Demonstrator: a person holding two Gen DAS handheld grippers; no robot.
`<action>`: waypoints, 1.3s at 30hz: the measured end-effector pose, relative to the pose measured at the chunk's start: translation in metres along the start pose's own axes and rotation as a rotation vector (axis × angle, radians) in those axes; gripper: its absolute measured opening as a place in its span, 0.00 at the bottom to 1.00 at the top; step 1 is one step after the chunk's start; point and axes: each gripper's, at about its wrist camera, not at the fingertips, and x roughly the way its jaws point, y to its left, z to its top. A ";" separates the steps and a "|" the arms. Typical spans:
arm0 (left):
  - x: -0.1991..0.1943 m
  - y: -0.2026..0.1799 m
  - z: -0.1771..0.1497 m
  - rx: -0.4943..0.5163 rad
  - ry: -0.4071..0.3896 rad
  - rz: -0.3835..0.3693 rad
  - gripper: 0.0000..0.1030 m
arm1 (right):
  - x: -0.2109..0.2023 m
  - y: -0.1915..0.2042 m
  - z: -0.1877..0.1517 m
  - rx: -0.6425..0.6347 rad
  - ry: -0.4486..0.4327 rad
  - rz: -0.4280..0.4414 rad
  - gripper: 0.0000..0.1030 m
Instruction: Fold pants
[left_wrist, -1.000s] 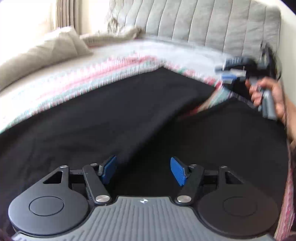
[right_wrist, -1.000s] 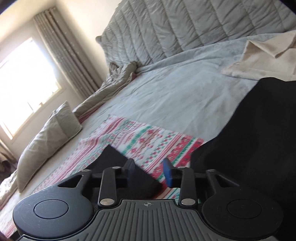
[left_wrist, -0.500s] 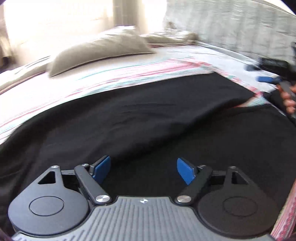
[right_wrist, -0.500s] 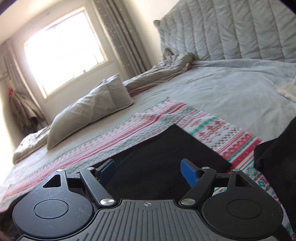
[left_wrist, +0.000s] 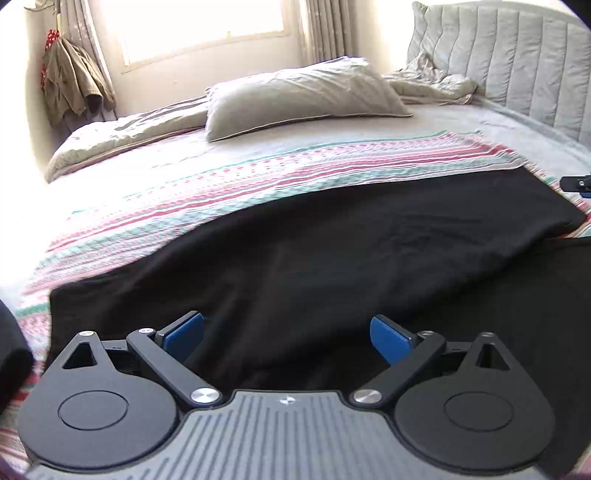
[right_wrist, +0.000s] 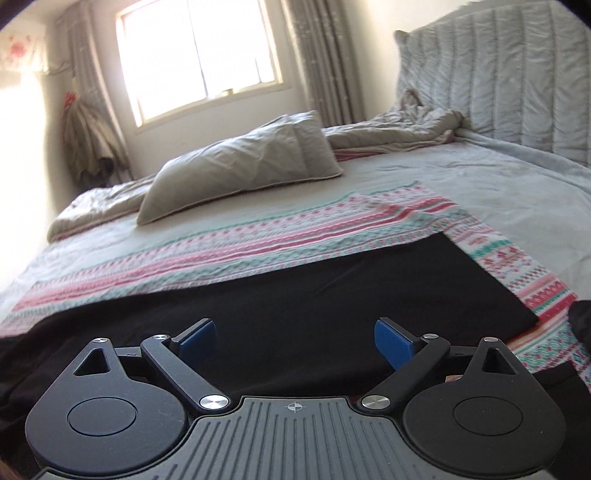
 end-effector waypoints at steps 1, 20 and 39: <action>0.002 0.006 0.003 -0.002 0.004 0.012 1.00 | 0.003 0.009 0.000 -0.012 0.008 0.014 0.92; 0.117 0.097 0.036 0.136 0.086 0.136 1.00 | 0.111 0.154 0.018 -0.345 0.160 0.297 0.93; 0.171 0.121 0.062 0.034 0.095 -0.096 0.55 | 0.182 0.200 -0.002 -0.640 0.213 0.331 0.93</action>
